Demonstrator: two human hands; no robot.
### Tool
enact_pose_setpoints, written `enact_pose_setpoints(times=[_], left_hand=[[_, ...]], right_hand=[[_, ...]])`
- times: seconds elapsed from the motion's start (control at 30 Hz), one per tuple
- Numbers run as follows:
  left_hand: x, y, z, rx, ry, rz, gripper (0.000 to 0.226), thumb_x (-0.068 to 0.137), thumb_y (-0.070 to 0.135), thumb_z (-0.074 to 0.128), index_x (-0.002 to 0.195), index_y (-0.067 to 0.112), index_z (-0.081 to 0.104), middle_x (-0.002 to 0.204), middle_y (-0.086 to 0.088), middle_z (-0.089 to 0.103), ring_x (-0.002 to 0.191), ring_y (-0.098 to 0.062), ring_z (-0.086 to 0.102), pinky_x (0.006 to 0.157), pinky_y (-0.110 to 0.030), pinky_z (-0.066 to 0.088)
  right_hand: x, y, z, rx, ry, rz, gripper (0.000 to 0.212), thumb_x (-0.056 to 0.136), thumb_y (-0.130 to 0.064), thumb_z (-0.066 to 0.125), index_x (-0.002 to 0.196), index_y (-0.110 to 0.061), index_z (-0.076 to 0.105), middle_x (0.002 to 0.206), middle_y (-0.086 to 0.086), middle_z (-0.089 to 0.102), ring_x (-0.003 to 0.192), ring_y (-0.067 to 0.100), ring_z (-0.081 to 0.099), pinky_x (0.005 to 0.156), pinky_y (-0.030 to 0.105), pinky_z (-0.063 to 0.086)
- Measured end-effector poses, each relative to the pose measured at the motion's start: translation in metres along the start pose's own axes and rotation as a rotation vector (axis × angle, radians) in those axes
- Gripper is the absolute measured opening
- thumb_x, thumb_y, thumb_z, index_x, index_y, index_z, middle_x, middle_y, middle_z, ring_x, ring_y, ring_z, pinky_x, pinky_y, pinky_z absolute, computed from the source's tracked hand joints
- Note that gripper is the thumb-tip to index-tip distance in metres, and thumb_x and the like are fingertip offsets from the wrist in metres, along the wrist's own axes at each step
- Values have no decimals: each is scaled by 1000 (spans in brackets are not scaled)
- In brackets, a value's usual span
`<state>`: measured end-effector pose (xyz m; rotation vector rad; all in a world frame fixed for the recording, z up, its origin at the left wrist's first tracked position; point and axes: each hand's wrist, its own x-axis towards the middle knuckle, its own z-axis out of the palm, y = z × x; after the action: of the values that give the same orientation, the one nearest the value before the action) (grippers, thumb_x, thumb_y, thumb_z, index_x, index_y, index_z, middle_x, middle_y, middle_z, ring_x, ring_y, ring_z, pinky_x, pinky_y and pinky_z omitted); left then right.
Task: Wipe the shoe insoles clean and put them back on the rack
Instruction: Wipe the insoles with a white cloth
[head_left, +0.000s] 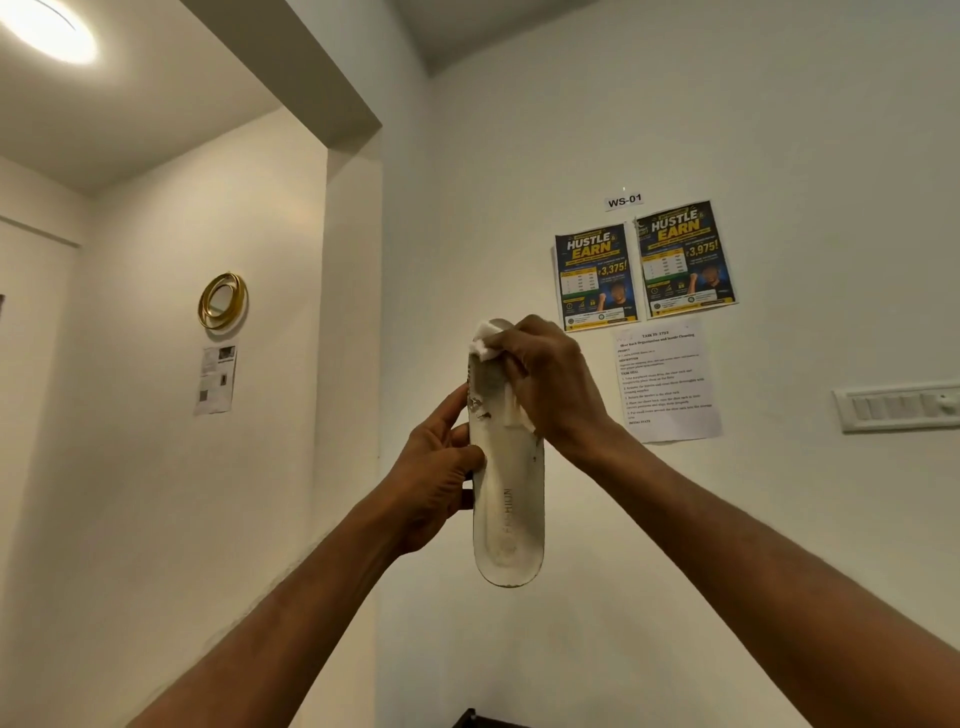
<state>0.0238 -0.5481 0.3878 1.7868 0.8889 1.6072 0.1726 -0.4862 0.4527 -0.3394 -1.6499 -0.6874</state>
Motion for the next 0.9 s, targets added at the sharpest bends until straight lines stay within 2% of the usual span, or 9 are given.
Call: enact_pose_setpoints(times=[0.07,0.1,0.2,0.33,0.43,0.57,0.67,0.8,0.9], left_hand=[[0,1,-3,-5,10,2,87,93,-19,49,152,44,38,118,-9,74,117,-47,64,91,-67,55],[0,1,-4,-8,16,4,87,93,-19,48,152,44,38,118,-9,74,117,-47,64,91,-67,55],[1,0,-8,-14,41,12,88,92,-21,46,153,43,38,118,-9,74,112,-45,66,90,-65,56],[1,-1,-12,-29,54,10,89,92,-21,45,153,43,37,120,-9,73,104,-35,69,83,-58,59],[3,-2,-13,-39,57,12,89,92,-22,44,153,42,37,122,-8,73,104,-35,70,79,-53,60],[4,0,-12,-48,59,18,88,93,-22,43,154,41,36,122,-9,73,106,-36,69,81,-54,59],[5,0,-11,-40,50,26,89,91,-23,42,154,40,37,124,-10,73,107,-38,68,79,-50,59],[8,0,-9,-62,64,22,86,92,-22,42,154,37,38,123,-12,72,105,-35,68,75,-48,59],[10,0,-7,-66,80,31,81,95,-19,44,155,34,38,122,-10,73,105,-34,69,79,-49,60]], right_hand=[[7,7,-1,4,103,103,25,90,-13,70,114,-6,70,97,13,63,85,24,62,68,37,61],[8,6,0,-1,95,106,24,90,-12,69,114,-5,70,96,13,63,84,24,62,68,37,61],[0,-3,1,-47,-63,-25,25,88,-4,70,113,-4,70,100,15,65,87,27,65,71,40,61],[-1,7,2,-23,17,77,18,89,-8,70,107,-5,72,95,13,65,83,25,64,69,39,61],[-9,1,2,-32,-110,-13,18,90,-10,70,107,-5,72,99,13,66,86,26,65,71,39,61],[-14,4,3,23,-60,62,16,91,-14,69,104,-6,73,98,12,66,85,24,64,72,40,60],[-20,-6,3,17,-230,-39,18,90,-13,69,107,-8,73,105,12,67,91,27,66,76,41,61],[-18,-6,4,82,-107,76,16,89,-10,71,104,-8,75,102,12,69,87,25,68,77,39,61],[-24,-16,8,92,-231,-18,17,89,-12,70,105,-8,75,99,11,67,83,26,68,75,38,61]])
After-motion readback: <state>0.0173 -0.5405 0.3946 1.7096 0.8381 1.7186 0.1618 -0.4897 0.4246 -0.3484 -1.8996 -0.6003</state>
